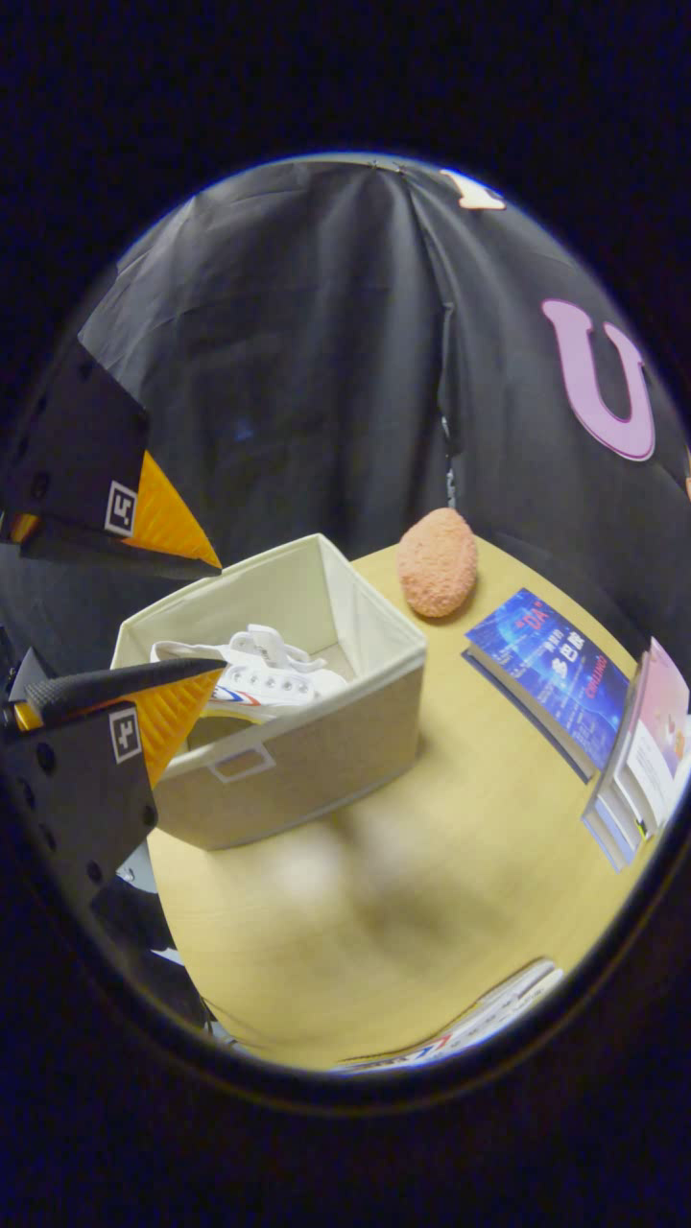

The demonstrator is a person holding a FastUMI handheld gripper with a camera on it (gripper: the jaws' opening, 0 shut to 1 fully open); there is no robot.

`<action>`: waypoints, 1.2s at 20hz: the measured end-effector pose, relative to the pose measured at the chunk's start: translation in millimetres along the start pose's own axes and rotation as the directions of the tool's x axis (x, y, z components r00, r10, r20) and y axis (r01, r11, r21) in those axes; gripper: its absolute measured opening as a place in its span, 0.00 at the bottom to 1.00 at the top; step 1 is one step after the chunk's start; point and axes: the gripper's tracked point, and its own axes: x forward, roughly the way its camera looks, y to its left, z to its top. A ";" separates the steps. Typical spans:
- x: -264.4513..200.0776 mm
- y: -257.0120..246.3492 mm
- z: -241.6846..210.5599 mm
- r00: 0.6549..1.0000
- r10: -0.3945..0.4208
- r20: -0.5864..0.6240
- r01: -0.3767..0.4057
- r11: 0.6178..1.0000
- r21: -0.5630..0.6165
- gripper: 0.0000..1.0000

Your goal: Open the storage box then place both shoes into the box .Put the left shoe in first, then the right shoe, with the right side of both shoes facing outward in a uniform manner.

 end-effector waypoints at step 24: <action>-199.5 -303.8 162.2 0.854 -0.379 0.358 0.393 0.919 0.036 0.50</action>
